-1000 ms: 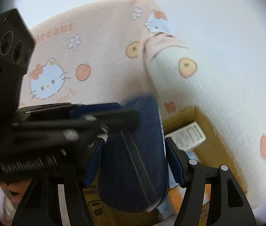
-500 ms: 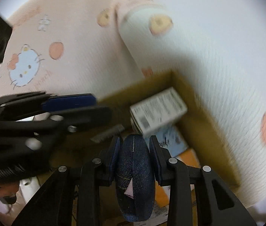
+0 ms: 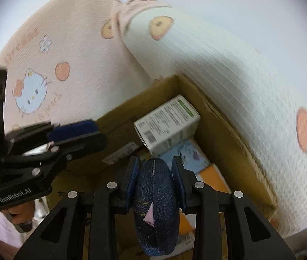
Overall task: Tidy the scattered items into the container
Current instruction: 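Carry the denim case in the left gripper over the cardboard box, then lower the denim case into the box beside the tissue pack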
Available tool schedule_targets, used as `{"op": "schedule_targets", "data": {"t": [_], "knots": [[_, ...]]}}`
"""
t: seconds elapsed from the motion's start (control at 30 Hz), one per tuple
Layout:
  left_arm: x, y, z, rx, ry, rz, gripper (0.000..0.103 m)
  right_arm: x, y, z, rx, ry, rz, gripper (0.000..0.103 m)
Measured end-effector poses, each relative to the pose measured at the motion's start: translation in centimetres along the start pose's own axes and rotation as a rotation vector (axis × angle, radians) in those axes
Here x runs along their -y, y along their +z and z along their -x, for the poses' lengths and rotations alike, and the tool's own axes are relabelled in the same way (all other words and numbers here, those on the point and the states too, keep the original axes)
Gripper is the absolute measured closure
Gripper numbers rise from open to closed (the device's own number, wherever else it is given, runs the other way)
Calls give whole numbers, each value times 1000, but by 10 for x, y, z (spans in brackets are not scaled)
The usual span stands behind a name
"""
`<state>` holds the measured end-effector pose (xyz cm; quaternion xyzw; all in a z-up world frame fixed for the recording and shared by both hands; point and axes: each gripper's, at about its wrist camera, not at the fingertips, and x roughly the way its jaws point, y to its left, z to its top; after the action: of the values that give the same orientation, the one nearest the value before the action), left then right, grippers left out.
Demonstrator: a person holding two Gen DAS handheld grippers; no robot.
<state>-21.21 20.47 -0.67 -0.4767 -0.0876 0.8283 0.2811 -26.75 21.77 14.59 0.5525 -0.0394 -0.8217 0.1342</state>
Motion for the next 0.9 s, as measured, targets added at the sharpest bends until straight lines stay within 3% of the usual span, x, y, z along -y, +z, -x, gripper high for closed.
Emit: {"op": "schedule_targets", "data": {"t": [0.13, 0.3, 0.4, 0.47, 0.57, 0.7, 0.9], "knots": [[6, -11, -20, -98, 19, -35, 67, 18, -2, 9, -17, 28, -109, 74], [19, -24, -45, -183, 35, -83, 63, 33, -4, 24, 35, -40, -138, 75], [27, -26, -62, -244, -2, -78, 59, 42, 0, 27, 57, -31, -169, 83], [32, -27, -75, -294, -29, -61, 57, 46, 4, 29, 80, -43, -165, 83], [39, -27, -89, -321, -84, -9, 57, 50, 5, 21, 53, -79, -153, 83], [45, -26, -100, -313, -69, 7, 57, 59, 0, 14, 14, -57, -191, 83], [53, -28, -104, -316, -76, -7, 58, 51, -1, 30, 26, -107, -89, 83]]}}
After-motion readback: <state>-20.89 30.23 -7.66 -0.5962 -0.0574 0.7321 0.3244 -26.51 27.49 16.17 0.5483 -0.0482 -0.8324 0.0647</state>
